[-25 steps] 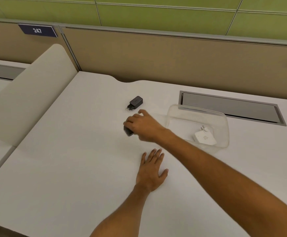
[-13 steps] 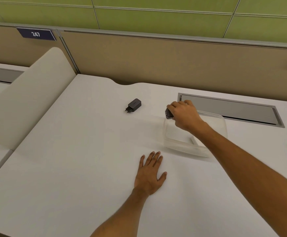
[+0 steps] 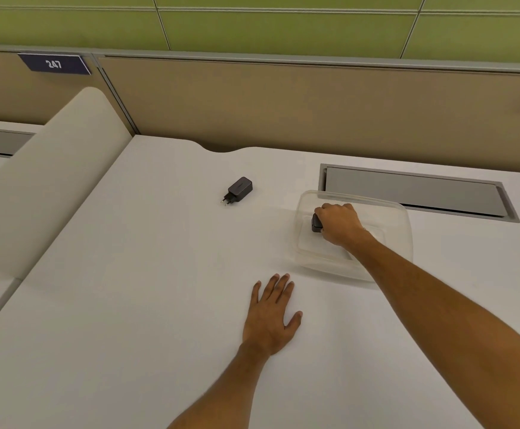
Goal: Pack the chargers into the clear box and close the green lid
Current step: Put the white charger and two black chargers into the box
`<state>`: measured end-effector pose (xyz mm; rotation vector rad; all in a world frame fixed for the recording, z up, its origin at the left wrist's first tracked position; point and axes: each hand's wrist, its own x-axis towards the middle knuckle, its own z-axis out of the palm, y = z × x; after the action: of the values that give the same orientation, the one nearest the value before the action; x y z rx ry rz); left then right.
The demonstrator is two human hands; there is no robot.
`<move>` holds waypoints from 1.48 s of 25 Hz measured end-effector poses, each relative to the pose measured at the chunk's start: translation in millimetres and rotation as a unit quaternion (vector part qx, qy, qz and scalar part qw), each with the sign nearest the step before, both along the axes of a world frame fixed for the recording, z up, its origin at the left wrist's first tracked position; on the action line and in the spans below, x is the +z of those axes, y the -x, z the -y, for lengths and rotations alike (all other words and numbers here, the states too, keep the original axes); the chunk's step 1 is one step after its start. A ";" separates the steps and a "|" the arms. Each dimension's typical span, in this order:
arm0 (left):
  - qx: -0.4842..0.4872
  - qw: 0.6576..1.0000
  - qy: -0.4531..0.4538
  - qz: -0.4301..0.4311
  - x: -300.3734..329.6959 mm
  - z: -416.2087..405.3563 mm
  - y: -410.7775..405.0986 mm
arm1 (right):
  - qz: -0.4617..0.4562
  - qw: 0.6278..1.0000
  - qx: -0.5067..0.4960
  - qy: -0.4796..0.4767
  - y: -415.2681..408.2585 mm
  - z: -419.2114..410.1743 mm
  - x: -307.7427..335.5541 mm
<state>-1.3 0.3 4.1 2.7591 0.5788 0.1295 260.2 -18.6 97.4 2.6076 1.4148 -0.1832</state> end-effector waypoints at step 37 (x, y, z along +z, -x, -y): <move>0.011 1.000 0.010 -0.019 -8.0 -2.8 -1.4 | -0.032 0.989 0.142 -0.025 41.9 -175.2 -14.4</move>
<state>0.2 3.2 -3.9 2.7427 0.6176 0.0765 218.3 156.6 82.9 2.4208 1.8132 -0.1974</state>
